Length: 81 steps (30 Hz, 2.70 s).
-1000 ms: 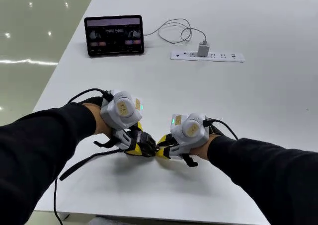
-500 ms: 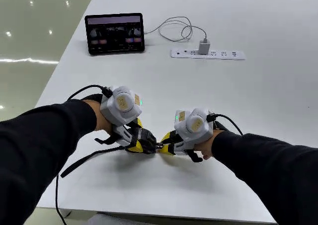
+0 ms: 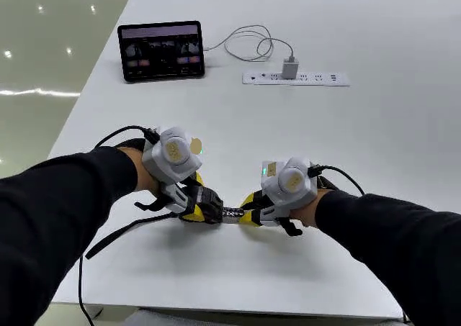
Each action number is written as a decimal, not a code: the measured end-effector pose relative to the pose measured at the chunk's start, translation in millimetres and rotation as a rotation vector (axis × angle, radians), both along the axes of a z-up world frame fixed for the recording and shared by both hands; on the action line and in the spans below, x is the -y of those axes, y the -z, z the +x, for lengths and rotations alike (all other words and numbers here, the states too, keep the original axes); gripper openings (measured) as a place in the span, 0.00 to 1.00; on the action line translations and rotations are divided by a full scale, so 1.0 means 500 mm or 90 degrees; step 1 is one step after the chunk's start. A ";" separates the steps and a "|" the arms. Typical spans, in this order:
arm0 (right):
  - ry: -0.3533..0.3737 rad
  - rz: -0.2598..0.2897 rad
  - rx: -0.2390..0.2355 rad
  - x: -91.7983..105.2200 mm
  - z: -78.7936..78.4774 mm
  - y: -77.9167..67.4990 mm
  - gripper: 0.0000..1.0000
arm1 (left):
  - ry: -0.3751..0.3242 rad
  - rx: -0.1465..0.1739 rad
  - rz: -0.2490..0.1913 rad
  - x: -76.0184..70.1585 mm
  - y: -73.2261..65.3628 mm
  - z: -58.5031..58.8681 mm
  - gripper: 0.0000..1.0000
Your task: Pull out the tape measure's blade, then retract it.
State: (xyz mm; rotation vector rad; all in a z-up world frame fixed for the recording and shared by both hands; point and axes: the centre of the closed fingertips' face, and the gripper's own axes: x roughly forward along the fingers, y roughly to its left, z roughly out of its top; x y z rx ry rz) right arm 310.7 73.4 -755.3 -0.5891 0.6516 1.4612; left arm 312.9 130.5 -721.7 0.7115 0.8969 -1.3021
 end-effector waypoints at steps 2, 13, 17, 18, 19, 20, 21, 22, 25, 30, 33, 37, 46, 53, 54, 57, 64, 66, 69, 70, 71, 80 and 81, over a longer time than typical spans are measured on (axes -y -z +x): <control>0.002 0.000 -0.001 0.007 -0.001 0.000 0.07 | 0.000 0.000 0.001 0.001 -0.001 -0.002 0.33; 0.006 -0.004 0.001 0.040 -0.004 -0.001 0.07 | 0.003 0.005 0.001 0.002 -0.002 -0.004 0.33; 0.011 -0.010 -0.003 0.054 -0.005 -0.002 0.07 | 0.002 0.006 0.001 0.004 -0.003 -0.004 0.33; 0.011 -0.010 -0.002 0.057 -0.006 -0.003 0.07 | 0.002 0.007 0.001 0.004 -0.003 -0.005 0.33; 0.011 -0.010 -0.001 0.061 -0.006 -0.003 0.07 | 0.001 0.007 0.002 0.004 -0.003 -0.005 0.33; 0.012 -0.011 -0.001 0.064 -0.006 -0.003 0.07 | 0.001 0.007 0.002 0.004 -0.003 -0.005 0.33; 0.012 -0.011 -0.001 0.067 -0.005 -0.003 0.07 | 0.000 0.007 0.002 0.004 -0.003 -0.005 0.33; 0.014 -0.012 -0.001 0.073 -0.005 -0.003 0.07 | 0.000 0.008 0.002 0.004 -0.003 -0.006 0.33; 0.016 -0.014 0.000 0.084 -0.005 -0.003 0.07 | -0.002 0.010 0.002 0.004 -0.003 -0.006 0.33; 0.020 -0.017 0.000 0.102 -0.004 -0.003 0.07 | -0.003 0.013 0.003 0.004 -0.001 -0.004 0.33; 0.022 -0.020 0.000 0.111 -0.004 -0.003 0.07 | -0.003 0.014 0.004 0.004 0.000 -0.004 0.33; 0.024 -0.024 0.003 0.128 -0.004 -0.003 0.07 | -0.005 0.016 0.004 0.004 0.001 -0.003 0.33; 0.035 -0.032 0.002 0.166 0.000 -0.005 0.07 | -0.006 0.026 0.006 0.004 0.002 -0.001 0.33; 0.039 -0.041 0.002 0.201 0.000 -0.001 0.07 | -0.012 0.025 0.010 0.004 0.004 -0.002 0.33; 0.039 -0.041 0.003 0.206 0.001 -0.001 0.07 | -0.013 0.025 0.010 0.003 0.005 -0.002 0.33; 0.043 -0.044 0.005 0.218 0.004 0.000 0.07 | -0.015 0.024 0.011 0.003 0.005 -0.003 0.33; 0.045 -0.047 0.005 0.241 0.003 -0.002 0.07 | -0.018 0.021 0.012 0.003 0.005 -0.004 0.33; 0.046 -0.049 0.005 0.249 0.003 -0.003 0.07 | -0.018 0.021 0.012 0.003 0.005 -0.005 0.33; 0.048 -0.052 0.005 0.260 0.004 -0.004 0.07 | -0.020 0.021 0.013 0.004 0.005 -0.006 0.33; 0.049 -0.053 0.003 0.264 0.004 -0.004 0.07 | -0.020 0.021 0.013 0.004 0.005 -0.006 0.33; 0.052 -0.056 0.001 0.269 0.004 -0.005 0.07 | -0.021 0.021 0.012 0.004 0.005 -0.006 0.33; 0.059 -0.060 0.001 0.300 0.007 -0.005 0.07 | -0.025 0.021 0.008 0.004 0.004 -0.008 0.33; 0.060 -0.061 0.001 0.301 0.007 -0.005 0.07 | -0.025 0.021 0.008 0.004 0.004 -0.008 0.33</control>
